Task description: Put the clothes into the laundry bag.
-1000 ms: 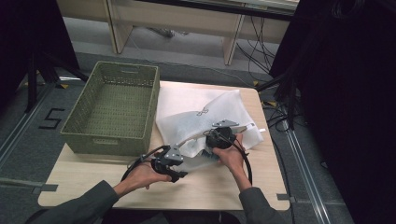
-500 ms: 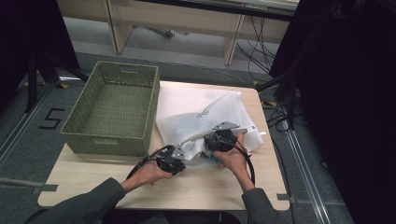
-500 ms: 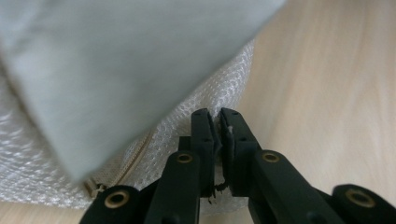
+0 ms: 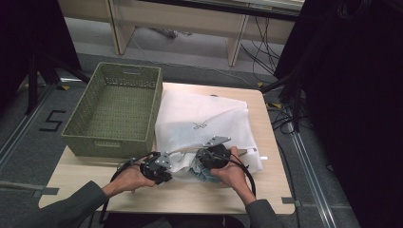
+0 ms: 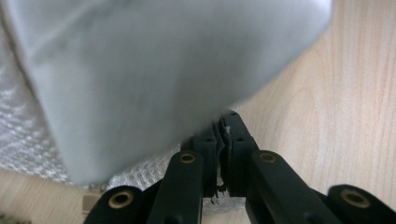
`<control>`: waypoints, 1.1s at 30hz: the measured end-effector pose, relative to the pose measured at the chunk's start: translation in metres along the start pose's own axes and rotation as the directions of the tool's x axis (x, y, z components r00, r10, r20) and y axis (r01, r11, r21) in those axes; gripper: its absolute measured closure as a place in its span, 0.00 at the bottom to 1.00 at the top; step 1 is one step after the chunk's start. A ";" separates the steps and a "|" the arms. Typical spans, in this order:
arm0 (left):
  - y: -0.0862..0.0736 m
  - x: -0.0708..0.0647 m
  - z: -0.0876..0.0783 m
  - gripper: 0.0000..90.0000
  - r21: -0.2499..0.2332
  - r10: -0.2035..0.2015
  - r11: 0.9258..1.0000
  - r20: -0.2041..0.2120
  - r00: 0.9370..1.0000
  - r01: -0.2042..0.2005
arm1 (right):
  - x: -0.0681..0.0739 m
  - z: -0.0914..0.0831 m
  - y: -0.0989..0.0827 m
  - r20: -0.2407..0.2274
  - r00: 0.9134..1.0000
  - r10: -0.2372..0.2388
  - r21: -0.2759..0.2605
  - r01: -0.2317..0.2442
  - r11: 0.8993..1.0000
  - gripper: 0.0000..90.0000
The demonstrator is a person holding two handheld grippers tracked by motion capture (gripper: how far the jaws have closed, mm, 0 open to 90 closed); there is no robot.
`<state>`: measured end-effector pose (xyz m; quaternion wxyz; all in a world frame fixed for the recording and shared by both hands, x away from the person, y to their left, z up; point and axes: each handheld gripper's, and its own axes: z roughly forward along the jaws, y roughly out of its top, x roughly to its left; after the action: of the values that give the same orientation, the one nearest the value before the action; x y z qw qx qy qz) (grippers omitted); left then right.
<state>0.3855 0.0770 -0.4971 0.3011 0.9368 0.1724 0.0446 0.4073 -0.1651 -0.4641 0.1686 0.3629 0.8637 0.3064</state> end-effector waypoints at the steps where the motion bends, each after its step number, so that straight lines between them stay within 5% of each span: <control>1: 0.000 0.000 0.000 0.95 -0.001 -0.008 1.000 0.003 1.000 0.008 | -0.002 0.002 0.001 0.028 0.999 -0.017 -0.008 0.018 1.000 0.81; 5: -0.001 -0.002 -0.001 0.96 0.005 -0.008 1.000 -0.001 1.000 0.008 | -0.010 0.007 0.007 0.145 0.989 0.009 -0.015 -0.007 1.000 0.86; 8: -0.002 -0.001 -0.002 0.96 0.007 -0.020 1.000 0.005 1.000 0.020 | -0.027 0.014 0.016 0.235 0.972 0.017 -0.042 -0.008 0.999 0.86; 13: -0.004 0.000 -0.003 0.96 0.012 -0.024 1.000 0.007 1.000 0.024 | -0.054 0.027 0.028 0.300 0.948 0.108 -0.101 -0.080 0.992 0.85; 15: -0.003 0.001 -0.004 0.96 0.015 -0.025 1.000 0.002 1.000 0.025 | -0.058 0.032 0.029 0.303 0.947 0.110 -0.117 -0.078 0.990 0.84; 19: -0.002 0.003 -0.007 0.95 0.003 -0.044 0.999 0.010 0.999 0.044 | -0.058 0.025 0.028 0.224 0.964 0.142 -0.133 -0.114 0.984 0.75; 22: -0.001 0.003 -0.008 0.95 -0.005 -0.040 0.999 0.008 0.999 0.040 | -0.054 0.011 0.024 0.104 0.976 0.194 -0.106 -0.183 0.977 0.62; 26: -0.001 0.004 -0.008 0.94 -0.002 -0.042 0.999 0.009 0.999 0.042 | -0.045 -0.019 0.016 0.038 0.983 0.179 -0.101 -0.174 0.980 0.49; 27: -0.001 0.004 -0.008 0.94 -0.002 -0.042 0.999 0.010 0.999 0.042 | -0.044 -0.035 0.012 0.014 0.988 0.151 -0.149 -0.147 0.978 0.46; 33: -0.001 0.004 -0.009 0.92 -0.004 -0.036 0.999 0.009 0.999 0.036 | -0.038 -0.063 -0.011 0.000 0.993 0.116 -0.128 -0.115 0.985 0.43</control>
<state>0.3874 0.0839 -0.4907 0.3046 0.9331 0.1880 0.0353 0.3949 -0.2243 -0.4208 0.1767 0.4019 0.8193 0.3688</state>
